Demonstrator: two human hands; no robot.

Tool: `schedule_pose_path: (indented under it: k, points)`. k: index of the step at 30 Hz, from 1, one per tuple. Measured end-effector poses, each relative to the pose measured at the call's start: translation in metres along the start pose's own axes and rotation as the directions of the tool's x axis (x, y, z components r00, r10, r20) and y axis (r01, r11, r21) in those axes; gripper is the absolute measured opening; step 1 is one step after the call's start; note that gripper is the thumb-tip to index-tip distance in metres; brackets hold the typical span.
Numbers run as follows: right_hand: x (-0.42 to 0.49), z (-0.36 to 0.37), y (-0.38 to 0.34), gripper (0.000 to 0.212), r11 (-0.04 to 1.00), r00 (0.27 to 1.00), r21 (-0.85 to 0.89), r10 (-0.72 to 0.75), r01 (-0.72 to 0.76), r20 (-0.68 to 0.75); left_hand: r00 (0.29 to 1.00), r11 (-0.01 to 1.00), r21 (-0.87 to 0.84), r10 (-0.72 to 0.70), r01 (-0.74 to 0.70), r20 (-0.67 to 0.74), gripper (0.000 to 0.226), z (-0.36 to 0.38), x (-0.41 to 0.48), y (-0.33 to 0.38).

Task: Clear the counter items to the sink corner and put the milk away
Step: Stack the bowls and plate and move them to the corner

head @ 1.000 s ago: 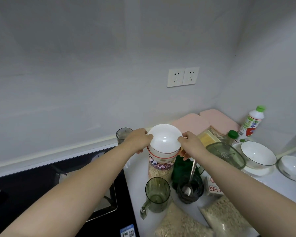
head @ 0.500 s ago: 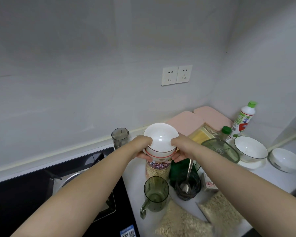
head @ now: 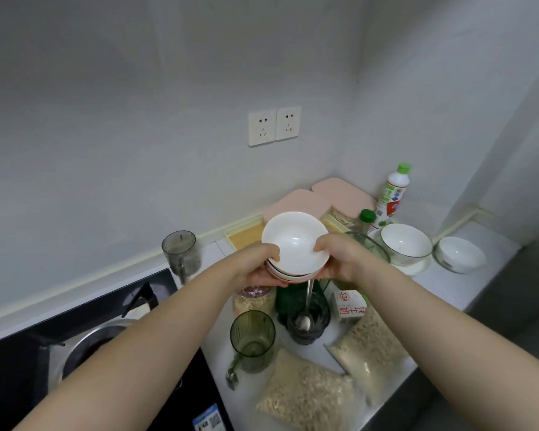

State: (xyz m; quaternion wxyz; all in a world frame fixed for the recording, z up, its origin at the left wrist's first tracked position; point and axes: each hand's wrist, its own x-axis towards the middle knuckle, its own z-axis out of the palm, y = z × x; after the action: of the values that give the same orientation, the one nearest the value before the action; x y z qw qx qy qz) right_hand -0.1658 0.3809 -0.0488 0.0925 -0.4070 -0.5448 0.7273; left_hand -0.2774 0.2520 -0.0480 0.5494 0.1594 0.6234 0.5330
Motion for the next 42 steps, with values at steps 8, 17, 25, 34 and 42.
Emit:
schedule_pose_path:
  k: [8,17,25,34,42]
  points:
    - [-0.005,-0.09,0.006,0.047,0.997,0.997,0.049,0.061,-0.059,-0.05,0.998,0.986,0.157,-0.061,0.061,-0.005,0.04,0.079,0.041,0.003]
    - [0.052,-0.164,0.013,0.04,0.986,0.966,0.073,0.162,-0.15,-0.2,0.989,0.985,0.125,-0.108,0.121,-0.106,0.055,0.145,0.12,0.003]
    - [0.105,-0.216,0.006,0.036,0.998,0.877,-0.058,0.004,-0.036,-0.481,0.974,0.986,-0.073,-0.162,0.152,-0.16,0.042,0.164,0.171,0.011]
    - [0.134,-0.277,0.04,0.051,0.927,0.537,-0.299,-0.138,-0.225,-0.832,0.971,0.978,-0.082,-0.201,0.191,-0.128,0.05,0.154,0.192,0.012]
    - [0.143,-0.283,0.049,0.031,0.962,0.679,-0.139,0.061,-0.235,-0.731,0.981,0.969,-0.182,-0.182,0.166,-0.074,0.057,0.14,0.193,0.014]
